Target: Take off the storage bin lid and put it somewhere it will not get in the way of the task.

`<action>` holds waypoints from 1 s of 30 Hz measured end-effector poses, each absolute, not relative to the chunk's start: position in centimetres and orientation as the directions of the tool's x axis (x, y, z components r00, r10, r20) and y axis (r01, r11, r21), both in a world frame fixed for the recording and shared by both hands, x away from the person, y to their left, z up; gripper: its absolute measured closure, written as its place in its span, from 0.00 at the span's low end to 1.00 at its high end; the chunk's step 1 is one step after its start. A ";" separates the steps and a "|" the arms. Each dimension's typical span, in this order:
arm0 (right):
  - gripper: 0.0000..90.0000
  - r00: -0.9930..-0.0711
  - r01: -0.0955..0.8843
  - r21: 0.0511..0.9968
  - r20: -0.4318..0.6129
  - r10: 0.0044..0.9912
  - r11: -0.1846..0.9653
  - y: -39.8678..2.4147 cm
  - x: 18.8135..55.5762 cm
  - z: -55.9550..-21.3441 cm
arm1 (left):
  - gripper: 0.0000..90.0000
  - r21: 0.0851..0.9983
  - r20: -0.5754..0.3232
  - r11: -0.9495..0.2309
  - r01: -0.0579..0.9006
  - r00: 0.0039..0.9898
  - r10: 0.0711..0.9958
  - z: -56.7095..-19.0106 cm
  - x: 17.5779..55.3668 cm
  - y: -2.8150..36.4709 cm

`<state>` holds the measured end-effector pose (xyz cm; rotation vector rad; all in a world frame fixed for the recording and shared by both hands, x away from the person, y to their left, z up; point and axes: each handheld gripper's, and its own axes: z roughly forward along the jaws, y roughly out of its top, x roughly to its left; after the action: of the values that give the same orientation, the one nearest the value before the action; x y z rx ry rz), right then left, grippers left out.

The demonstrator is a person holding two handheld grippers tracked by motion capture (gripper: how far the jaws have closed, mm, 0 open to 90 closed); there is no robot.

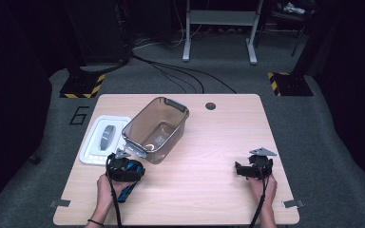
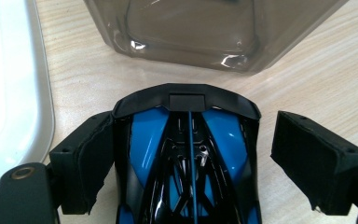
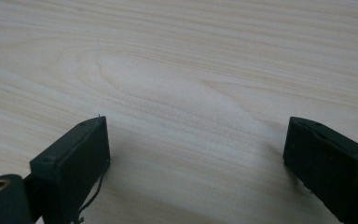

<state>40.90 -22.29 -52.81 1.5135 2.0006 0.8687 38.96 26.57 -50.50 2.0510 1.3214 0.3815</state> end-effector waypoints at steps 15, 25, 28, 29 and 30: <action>0.07 -0.271 0.657 0.731 0.003 0.963 0.183 -22.3 40.9 -52.8 | 0.27 0.660 -0.086 -0.286 0.694 0.449 0.889 -50.5 39.1 26.6; 0.07 -0.270 0.657 0.732 0.001 0.963 0.184 -22.3 40.9 -52.8 | 0.28 0.661 -0.080 -0.287 0.693 0.445 0.892 -50.7 39.1 26.5; 0.07 -0.270 0.657 0.731 0.001 0.963 0.184 -22.3 40.9 -52.8 | 0.28 0.666 -0.078 -0.286 0.689 0.445 0.892 -50.7 39.0 26.5; 0.07 -0.270 0.657 0.731 0.001 0.963 0.184 -22.3 40.9 -52.8 | 0.28 0.664 -0.074 -0.290 0.690 0.446 0.892 -50.7 39.0 26.6; 0.07 -0.270 0.657 0.731 0.002 0.963 0.183 -22.3 40.9 -52.8 | 0.28 0.676 -0.078 -0.277 0.683 0.440 0.894 -50.7 38.8 26.7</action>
<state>40.89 -22.29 -52.81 1.5168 1.9994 0.8710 38.80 26.68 -50.73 2.0490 1.3187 0.4227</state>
